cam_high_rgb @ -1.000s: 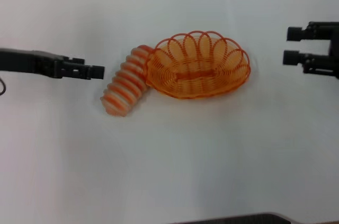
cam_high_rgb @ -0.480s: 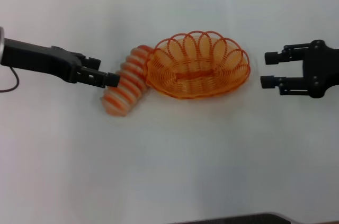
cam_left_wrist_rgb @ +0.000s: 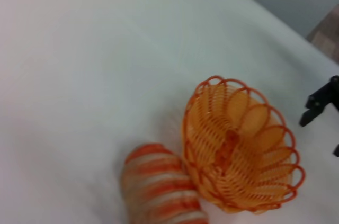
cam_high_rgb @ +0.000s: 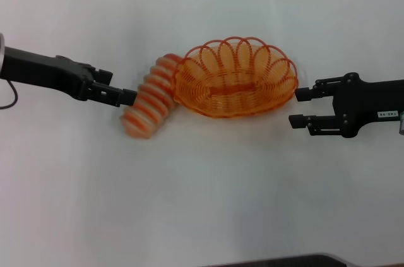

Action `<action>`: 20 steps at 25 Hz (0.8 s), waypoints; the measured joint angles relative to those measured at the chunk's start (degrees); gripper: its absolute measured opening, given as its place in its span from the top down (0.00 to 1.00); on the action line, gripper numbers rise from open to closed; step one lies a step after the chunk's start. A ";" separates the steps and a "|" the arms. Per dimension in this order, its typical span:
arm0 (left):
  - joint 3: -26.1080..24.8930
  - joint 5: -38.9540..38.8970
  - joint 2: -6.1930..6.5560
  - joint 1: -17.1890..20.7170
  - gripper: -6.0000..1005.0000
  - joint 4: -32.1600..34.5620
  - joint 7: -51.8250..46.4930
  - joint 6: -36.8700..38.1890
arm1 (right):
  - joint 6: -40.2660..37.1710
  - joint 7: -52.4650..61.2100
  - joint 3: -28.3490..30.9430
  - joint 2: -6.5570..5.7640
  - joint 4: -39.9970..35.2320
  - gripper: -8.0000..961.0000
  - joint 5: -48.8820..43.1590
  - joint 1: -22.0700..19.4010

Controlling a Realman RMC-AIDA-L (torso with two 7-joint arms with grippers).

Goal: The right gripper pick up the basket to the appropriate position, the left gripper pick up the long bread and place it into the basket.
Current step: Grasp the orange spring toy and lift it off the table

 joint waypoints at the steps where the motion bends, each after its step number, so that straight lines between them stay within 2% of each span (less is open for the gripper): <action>1: -0.02 0.72 -0.01 -0.27 0.16 0.37 -0.64 -0.10 | -0.02 0.01 -0.01 -0.03 0.14 0.36 0.05 0.00; 13: 0.33 8.99 -1.40 -3.36 0.17 2.40 -7.95 -0.86 | -0.18 -0.03 0.46 -0.02 0.24 0.35 0.26 -0.45; 20: 4.69 13.17 -3.32 -4.24 0.17 6.14 -14.46 -0.54 | -0.09 -0.03 0.75 0.00 0.28 0.34 0.36 -0.25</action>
